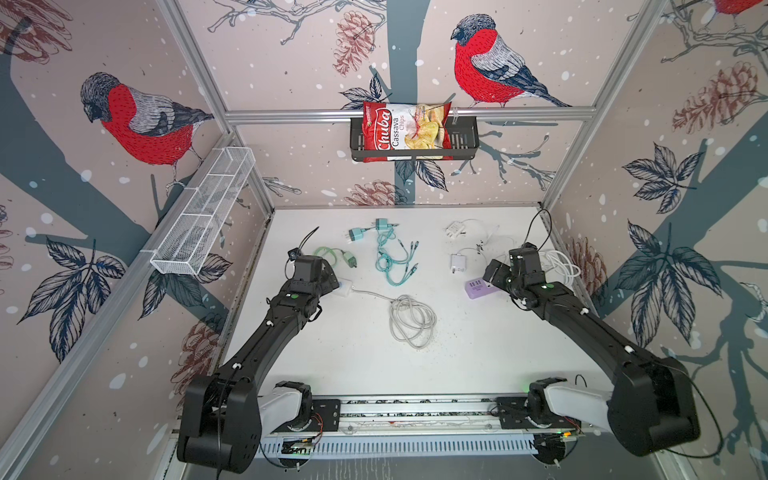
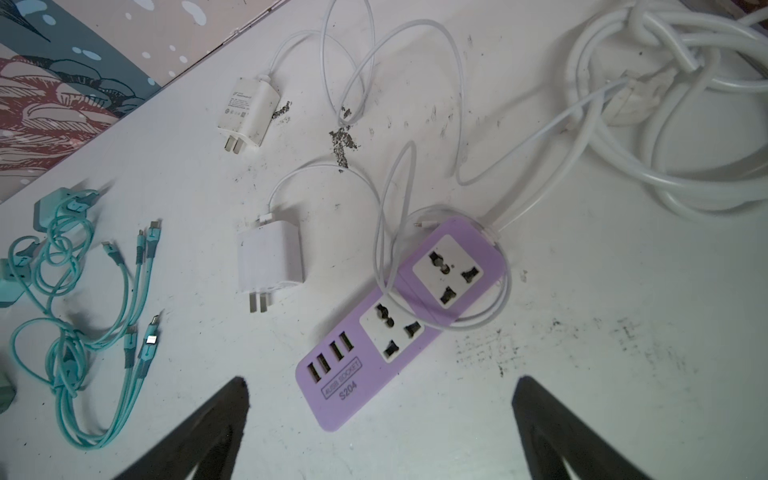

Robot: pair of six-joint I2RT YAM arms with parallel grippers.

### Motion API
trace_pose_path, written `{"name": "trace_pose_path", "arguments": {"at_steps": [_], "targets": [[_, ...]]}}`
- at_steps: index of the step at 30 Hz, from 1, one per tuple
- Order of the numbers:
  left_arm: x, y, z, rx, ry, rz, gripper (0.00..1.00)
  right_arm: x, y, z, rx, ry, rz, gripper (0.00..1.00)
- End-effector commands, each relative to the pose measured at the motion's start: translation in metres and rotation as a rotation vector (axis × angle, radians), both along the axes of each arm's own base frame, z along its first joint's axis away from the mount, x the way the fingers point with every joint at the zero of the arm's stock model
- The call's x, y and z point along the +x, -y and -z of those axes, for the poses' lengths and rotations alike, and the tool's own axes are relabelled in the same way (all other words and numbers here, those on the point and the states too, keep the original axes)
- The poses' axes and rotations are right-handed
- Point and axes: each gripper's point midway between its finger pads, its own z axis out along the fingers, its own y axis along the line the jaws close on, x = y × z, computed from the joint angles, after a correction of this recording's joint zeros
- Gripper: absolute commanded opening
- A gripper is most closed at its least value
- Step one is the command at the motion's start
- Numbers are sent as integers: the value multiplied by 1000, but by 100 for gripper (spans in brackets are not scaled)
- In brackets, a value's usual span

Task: Insert the plug
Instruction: 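Move the right gripper down over the purple power strip while the left gripper advances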

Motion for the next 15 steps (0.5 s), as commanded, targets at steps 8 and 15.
{"name": "trace_pose_path", "arguments": {"at_steps": [8,15], "targets": [[3,1,9,-30,-61,-14,97,-19,3,17,-11,-63,17,100],[0,11,18,-91,-87,6,96,-18,18,37,-37,-125,61,96]]}}
